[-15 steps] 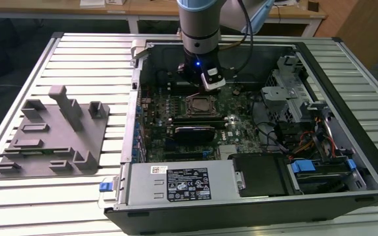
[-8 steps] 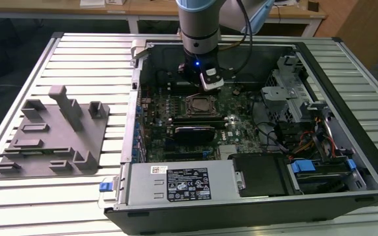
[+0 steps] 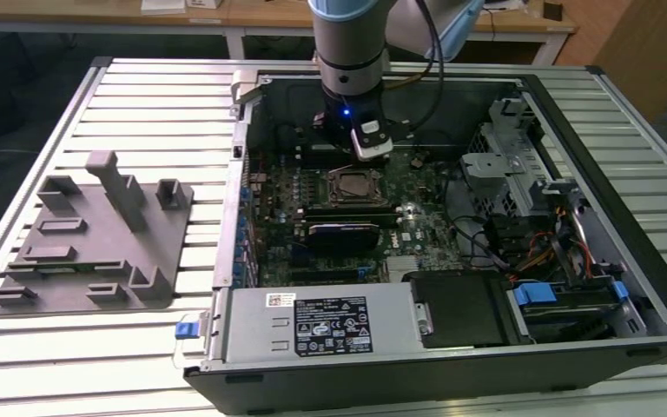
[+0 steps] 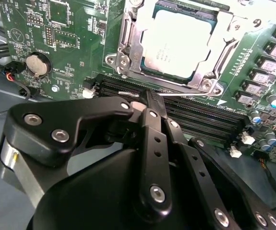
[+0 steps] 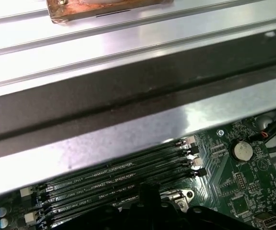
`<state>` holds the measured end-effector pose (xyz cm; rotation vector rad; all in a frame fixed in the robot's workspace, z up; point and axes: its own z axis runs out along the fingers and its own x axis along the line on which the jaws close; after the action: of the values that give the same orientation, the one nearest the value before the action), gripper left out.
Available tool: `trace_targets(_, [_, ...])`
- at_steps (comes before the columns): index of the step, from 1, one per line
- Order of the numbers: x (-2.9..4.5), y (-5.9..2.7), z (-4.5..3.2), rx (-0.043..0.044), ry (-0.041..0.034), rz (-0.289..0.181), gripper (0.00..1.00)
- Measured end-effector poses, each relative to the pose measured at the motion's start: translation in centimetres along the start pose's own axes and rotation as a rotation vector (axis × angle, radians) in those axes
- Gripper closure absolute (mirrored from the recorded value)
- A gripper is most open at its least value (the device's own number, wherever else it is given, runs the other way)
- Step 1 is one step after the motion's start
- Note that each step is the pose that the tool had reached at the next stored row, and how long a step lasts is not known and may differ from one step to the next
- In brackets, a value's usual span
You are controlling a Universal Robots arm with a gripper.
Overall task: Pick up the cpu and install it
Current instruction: 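Install the first cpu locking lever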
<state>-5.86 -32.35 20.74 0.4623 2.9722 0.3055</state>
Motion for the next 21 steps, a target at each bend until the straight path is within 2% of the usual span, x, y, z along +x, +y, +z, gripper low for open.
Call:
trace_targets(7, [0.36,-0.07,0.16,-0.0003,-0.0055,0.003,0.89])
trace_targets(13, [0.42,-0.06,0.37,0.0038,-0.0117,0.001,0.89])
trace_targets(21, [0.45,-0.06,0.59,0.0035,-0.0129,-0.01,0.89])
